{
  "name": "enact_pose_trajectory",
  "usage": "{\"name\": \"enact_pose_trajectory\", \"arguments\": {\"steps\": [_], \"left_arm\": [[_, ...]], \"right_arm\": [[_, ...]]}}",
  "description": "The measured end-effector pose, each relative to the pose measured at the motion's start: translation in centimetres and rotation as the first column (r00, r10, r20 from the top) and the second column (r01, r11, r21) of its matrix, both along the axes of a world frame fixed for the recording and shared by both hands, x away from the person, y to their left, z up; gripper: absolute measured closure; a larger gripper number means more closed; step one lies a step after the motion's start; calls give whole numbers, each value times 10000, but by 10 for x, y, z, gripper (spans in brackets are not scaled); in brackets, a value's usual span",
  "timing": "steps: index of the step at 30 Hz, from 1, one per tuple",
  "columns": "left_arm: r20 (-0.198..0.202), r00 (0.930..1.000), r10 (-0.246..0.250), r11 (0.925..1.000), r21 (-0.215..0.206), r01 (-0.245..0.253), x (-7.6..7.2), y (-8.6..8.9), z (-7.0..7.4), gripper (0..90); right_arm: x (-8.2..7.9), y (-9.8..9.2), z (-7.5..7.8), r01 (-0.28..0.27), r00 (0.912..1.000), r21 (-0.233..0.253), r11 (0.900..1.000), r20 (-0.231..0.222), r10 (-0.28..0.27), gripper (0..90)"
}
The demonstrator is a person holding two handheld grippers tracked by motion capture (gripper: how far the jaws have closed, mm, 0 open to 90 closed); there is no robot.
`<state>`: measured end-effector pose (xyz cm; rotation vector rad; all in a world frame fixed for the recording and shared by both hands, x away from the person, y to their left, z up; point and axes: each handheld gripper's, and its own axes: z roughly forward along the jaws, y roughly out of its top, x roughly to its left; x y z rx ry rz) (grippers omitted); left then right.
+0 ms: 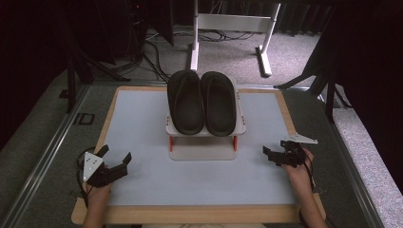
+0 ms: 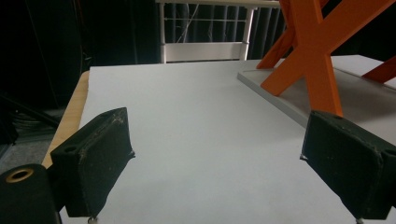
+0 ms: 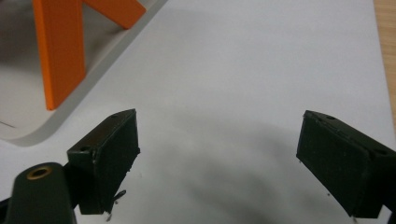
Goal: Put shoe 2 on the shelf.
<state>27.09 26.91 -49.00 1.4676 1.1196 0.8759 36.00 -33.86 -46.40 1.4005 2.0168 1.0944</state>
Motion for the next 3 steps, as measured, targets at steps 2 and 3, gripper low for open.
{"name": "enact_pose_trajectory", "arguments": {"steps": [2,3], "left_arm": [[-60,10000,-29,10000,37,29,0,0,0,80],[-64,10000,-14,10000,48,14,0,-1,0,79]], "right_arm": [[0,-1,-2,-34,10000,-32,10000,26,34,121],[-1,-2,-3,-37,10000,-57,10000,52,38,121]]}}
